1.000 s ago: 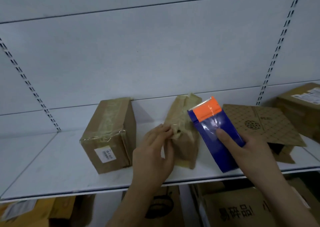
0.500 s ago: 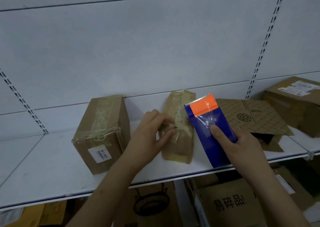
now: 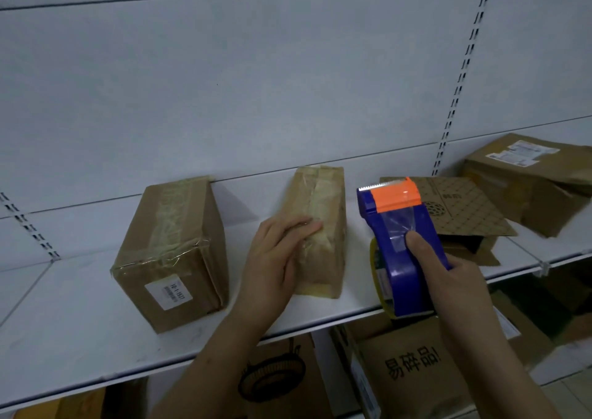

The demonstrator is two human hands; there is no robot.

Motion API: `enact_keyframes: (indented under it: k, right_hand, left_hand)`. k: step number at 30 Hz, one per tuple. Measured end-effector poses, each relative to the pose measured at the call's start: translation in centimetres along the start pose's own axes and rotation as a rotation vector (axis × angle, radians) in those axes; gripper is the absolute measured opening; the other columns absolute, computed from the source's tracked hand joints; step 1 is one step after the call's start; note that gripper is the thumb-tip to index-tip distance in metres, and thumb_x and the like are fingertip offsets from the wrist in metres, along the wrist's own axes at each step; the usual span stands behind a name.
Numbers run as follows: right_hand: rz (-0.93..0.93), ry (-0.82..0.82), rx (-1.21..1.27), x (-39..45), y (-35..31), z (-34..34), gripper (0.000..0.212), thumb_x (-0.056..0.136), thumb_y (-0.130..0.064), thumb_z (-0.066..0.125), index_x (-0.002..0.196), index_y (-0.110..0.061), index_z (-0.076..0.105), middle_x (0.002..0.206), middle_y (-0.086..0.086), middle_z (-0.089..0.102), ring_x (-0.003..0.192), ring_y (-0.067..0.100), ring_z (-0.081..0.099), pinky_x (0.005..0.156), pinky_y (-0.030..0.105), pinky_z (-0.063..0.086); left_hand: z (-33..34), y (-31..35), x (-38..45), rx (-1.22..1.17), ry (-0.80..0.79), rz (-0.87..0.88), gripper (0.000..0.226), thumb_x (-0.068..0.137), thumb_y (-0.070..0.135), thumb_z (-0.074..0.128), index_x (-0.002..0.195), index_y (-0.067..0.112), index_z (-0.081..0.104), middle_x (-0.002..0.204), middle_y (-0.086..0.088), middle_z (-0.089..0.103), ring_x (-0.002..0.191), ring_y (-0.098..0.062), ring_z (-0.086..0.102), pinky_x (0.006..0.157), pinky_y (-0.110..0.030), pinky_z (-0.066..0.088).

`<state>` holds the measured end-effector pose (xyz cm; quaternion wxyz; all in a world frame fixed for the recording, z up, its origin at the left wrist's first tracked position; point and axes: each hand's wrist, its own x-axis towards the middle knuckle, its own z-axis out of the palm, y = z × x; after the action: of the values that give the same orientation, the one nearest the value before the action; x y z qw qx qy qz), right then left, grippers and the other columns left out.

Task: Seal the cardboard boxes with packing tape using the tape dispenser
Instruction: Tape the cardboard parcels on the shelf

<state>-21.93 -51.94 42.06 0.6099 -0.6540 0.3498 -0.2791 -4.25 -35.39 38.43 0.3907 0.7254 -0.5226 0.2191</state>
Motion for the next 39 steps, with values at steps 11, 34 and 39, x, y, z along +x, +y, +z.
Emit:
enact_keyframes:
  k: [11, 34, 39]
  right_hand:
    - [0.03, 0.008, -0.068, -0.8, 0.8, -2.2, 0.052, 0.071, -0.055, 0.061, 0.082, -0.005, 0.067, 0.069, 0.007, 0.072, 0.072, 0.027, 0.069, 0.064, 0.033, 0.05]
    - [-0.343, -0.255, -0.788, 3.5, -14.8, 0.9, 0.088, 0.06, -0.083, 0.053, 0.081, 0.001, 0.071, 0.071, 0.015, 0.07, 0.06, 0.023, 0.065, 0.058, 0.029, 0.044]
    - [-0.369, -0.299, -0.876, 4.8, -17.0, 3.7, 0.077, 0.07, -0.079, 0.057, 0.082, -0.004, 0.069, 0.072, 0.011, 0.069, 0.063, 0.022, 0.065, 0.061, 0.03, 0.047]
  left_hand:
    - [1.7, 4.5, 2.4, 0.435, -0.062, -0.243, 0.032, 0.087, 0.049, 0.047, 0.091, 0.018, 0.052, 0.092, 0.0, 0.054, 0.091, -0.024, 0.051, 0.073, -0.04, 0.045]
    - [-7.7, 7.4, 7.4, -0.17, 0.06, -0.238, 0.059, 0.091, 0.031, 0.069, 0.142, 0.021, 0.042, 0.132, 0.008, 0.051, 0.122, -0.001, 0.051, 0.101, -0.017, 0.046]
    - [-7.2, 6.3, 9.4, -0.009, 0.044, -0.213, 0.068, 0.087, 0.049, 0.069, 0.144, 0.027, 0.042, 0.133, 0.007, 0.048, 0.122, -0.009, 0.05, 0.096, -0.027, 0.051]
